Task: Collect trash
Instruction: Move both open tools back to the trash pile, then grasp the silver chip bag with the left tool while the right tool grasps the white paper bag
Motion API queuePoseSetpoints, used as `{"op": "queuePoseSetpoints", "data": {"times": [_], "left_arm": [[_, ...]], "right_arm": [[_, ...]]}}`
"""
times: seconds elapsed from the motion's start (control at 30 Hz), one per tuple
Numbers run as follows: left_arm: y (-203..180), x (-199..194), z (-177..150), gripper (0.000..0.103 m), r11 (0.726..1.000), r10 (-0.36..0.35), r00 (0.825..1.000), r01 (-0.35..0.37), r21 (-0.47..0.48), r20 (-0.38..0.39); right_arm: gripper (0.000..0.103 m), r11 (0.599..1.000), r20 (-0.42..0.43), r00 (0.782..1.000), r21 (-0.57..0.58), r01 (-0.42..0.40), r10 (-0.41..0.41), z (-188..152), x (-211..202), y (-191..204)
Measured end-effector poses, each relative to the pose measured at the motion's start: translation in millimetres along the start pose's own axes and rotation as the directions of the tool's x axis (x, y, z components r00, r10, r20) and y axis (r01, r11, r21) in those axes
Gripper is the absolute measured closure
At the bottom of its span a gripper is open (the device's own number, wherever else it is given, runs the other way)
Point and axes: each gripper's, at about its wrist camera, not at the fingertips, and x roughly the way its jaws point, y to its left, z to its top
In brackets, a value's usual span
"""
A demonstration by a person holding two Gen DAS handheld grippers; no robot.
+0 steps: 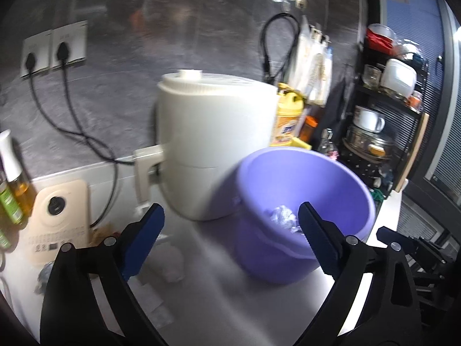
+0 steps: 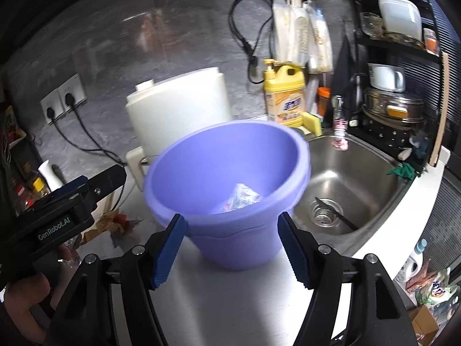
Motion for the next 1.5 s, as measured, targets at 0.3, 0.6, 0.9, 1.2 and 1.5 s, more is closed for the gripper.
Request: {"op": "queuePoseSetpoints", "data": {"times": [0.3,0.6,0.9,1.2,1.5], "left_arm": [[49,-32,-18,0.009,0.99,0.123,0.992,-0.123,-0.069,0.002],[109,-65,-35,0.009,0.947,0.279,0.96,-0.276,-0.164,-0.006],[149,-90,-60,0.009,0.894,0.381,0.923,-0.382,-0.233,-0.052],[174,-77,-78,0.009,0.873,0.394,0.914,-0.406,-0.271,-0.099],[188,-42,-87,0.038,0.874,0.374,0.915,-0.402,-0.273,-0.15]], "right_arm": [[0.031,0.994,-0.034,0.996,-0.071,-0.083,0.081,-9,7,42],[0.031,0.975,-0.085,0.982,-0.131,-0.178,0.168,-15,19,83],[0.031,0.946,-0.146,0.959,-0.181,-0.269,0.245,-26,33,121],[0.031,0.925,-0.219,0.94,-0.221,-0.31,0.263,-38,54,145],[0.031,0.915,-0.267,0.929,-0.243,-0.322,0.256,-47,76,157]]}}
